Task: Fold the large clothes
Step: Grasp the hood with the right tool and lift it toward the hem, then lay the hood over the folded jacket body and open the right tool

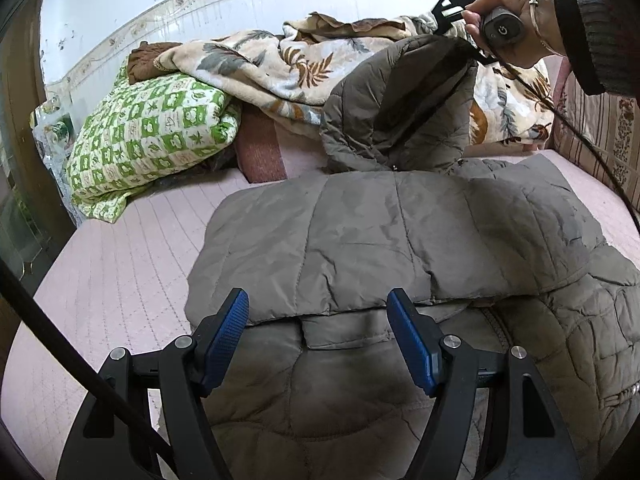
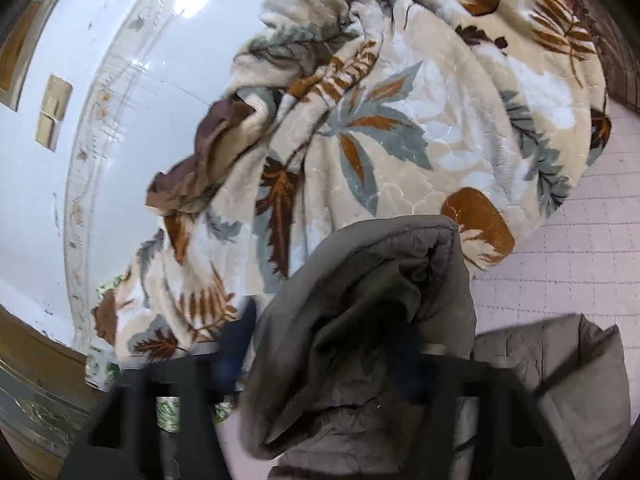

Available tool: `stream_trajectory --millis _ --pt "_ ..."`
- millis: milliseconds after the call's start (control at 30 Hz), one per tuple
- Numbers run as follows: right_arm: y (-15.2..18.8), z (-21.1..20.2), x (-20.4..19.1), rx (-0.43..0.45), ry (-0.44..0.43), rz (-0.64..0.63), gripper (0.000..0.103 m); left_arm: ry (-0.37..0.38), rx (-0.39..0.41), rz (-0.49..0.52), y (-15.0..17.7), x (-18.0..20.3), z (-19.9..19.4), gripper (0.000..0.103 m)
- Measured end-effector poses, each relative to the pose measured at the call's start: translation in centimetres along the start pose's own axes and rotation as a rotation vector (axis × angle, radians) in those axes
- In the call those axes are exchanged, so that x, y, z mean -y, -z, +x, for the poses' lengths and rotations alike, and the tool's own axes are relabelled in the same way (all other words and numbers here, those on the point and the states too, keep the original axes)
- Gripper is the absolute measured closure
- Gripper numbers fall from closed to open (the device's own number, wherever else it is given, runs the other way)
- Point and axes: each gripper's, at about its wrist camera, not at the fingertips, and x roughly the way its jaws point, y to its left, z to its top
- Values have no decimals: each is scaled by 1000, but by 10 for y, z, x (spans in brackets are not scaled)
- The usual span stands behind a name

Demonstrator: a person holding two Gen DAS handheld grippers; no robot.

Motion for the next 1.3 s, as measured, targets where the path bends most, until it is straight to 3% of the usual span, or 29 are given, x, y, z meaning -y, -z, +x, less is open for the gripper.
stream_trajectory --millis 33,200,367,533,667,767,900,967,1067,1100,1167,1200,1233,1300 --pt "1 1 -1 1 -1 -15 82 2 -1 1 0 0 1 32" --pt "24 -29 -18 42 -51 -117 89 3 12 -29 -3 -7 -3 32" --pt "68 -92 -41 75 -128 -187 91 -13 32 -71 -6 -20 -11 32" --pt "145 -159 -45 80 -157 -258 91 -20 37 -124 -7 -36 -17 32" --pt "214 -189 -17 35 -158 -241 91 -19 37 -160 -7 -46 -21 32" --pt "266 -193 12 3 -107 -228 91 -17 39 -167 -7 -48 -24 32" --pt "316 -152 58 -111 5 -214 91 -24 37 -159 -6 -48 -24 32" --pt "319 -139 69 -167 30 -197 91 -32 32 -156 -6 -49 -24 32" --pt "304 -154 48 -120 20 -280 89 -28 35 -167 -5 -50 -23 32" --pt "293 -162 27 -77 51 -366 85 -28 32 -172 -5 -50 -21 32" --pt "274 -165 0 -25 87 -465 54 -25 18 -177 -6 -51 -16 32" --pt "258 -163 -16 2 102 -505 30 -23 10 -178 -6 -51 -14 32" --pt "245 -157 -27 23 108 -532 22 -21 3 -175 -6 -50 -12 32" --pt "219 -136 -42 71 164 -600 22 -26 2 -167 -7 -49 -10 32"
